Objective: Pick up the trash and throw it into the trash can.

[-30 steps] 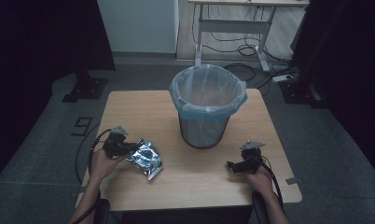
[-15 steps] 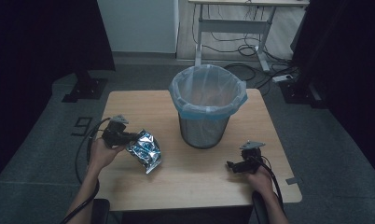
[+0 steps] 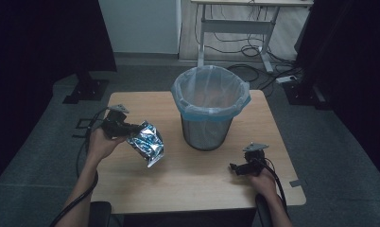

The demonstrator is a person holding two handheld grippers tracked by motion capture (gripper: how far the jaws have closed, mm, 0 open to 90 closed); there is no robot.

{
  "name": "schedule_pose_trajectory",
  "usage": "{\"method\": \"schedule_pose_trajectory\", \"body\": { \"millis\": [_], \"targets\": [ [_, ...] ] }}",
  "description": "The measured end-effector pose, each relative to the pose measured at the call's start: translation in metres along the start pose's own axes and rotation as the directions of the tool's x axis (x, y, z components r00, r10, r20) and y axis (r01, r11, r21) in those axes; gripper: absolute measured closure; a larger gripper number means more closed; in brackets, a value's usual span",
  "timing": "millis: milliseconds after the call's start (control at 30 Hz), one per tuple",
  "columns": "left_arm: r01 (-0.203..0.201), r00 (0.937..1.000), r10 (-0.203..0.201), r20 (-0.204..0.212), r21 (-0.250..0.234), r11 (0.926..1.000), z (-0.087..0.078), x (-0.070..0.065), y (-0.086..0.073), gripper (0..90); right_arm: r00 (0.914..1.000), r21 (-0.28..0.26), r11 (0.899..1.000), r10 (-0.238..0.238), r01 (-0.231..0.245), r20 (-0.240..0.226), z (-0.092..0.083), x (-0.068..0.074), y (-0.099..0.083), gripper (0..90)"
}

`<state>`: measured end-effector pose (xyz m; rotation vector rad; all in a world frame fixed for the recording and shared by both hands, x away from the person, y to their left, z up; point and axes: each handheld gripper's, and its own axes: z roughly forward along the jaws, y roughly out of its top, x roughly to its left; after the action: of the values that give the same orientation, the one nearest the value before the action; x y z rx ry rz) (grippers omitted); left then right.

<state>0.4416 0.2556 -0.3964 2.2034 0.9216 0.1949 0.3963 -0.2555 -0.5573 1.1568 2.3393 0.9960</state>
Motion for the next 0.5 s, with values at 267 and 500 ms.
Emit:
{"method": "schedule_pose_trajectory", "body": {
  "millis": [267, 500],
  "targets": [
    [0.005, 0.9998, -0.005, 0.018, -0.014, 0.9999, -0.014, 0.002, 0.021, 86.0, 1.0, 0.0, 1.0, -0.001, 0.001, 0.001, 0.0, 0.0, 0.0, 0.0],
    [-0.004, 0.9998, 0.004, 0.018, -0.002, 1.0, -0.023, 0.001, 0.039, 85.9, 1.0, 0.002, 1.0, -0.002, 0.002, -0.001, 0.0, 0.0, 0.0, 0.0]
  ]
}}
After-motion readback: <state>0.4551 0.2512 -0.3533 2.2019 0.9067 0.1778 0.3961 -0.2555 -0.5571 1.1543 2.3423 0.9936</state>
